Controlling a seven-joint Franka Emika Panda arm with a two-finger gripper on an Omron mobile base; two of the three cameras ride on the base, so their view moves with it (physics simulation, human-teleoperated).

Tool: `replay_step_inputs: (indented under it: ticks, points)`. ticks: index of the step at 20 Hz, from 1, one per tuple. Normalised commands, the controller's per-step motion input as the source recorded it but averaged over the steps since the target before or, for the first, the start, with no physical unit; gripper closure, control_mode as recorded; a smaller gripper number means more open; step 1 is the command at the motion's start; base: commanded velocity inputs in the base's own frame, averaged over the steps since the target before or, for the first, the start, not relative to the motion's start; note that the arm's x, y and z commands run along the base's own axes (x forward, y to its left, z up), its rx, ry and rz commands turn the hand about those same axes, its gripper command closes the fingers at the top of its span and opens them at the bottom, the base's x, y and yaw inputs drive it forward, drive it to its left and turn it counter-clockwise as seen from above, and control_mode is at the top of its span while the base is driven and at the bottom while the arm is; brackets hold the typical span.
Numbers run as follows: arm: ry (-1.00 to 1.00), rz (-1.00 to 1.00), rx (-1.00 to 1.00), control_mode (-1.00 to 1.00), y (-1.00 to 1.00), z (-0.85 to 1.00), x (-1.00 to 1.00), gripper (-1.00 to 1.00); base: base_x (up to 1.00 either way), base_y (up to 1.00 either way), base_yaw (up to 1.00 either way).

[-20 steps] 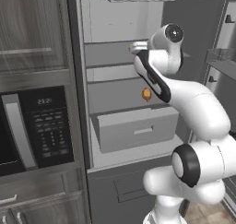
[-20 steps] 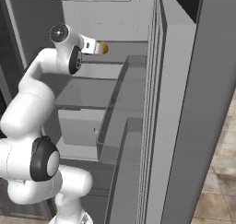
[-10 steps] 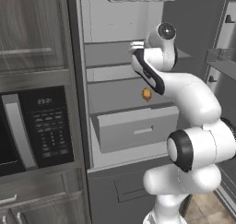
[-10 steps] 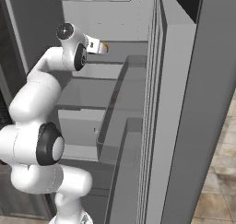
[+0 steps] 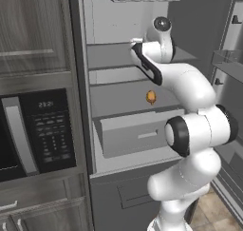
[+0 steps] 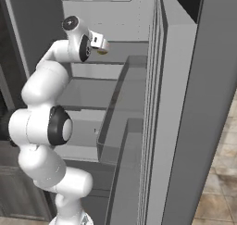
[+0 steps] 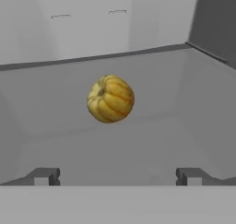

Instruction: Place one squash and one chicken drumstick in each tupperware on the nearby counter, to pack two identical lunches.

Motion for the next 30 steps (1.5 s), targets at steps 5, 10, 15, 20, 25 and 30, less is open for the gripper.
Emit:
replay_step_inputs:
  ticks: [5, 10, 15, 20, 25, 30]
  points:
    - [0.0, 0.0, 0.0, -1.0, 0.0, -0.18, 0.39, -1.0, 0.0, 0.0, 0.0]
    - [-0.02, 0.0, 0.0, -1.0, 0.0, -0.24, 0.37, -1.0, 0.0, 0.0, 0.0]
    - [-0.04, 0.0, 0.0, -1.0, 0.0, -0.16, 0.43, -1.0, 0.0, 0.0, 0.0]
    - [-0.03, 0.0, 0.0, -1.0, 0.0, -0.13, 0.4, -1.0, 0.0, 0.0, 0.0]
    - [-0.02, 0.0, 0.0, -1.0, 0.0, -0.09, 0.39, -1.0, 0.0, 0.0, 0.0]
    - [0.0, 0.0, 0.0, -1.0, 0.0, -0.01, 0.38, -1.0, 0.0, 0.0, 0.0]
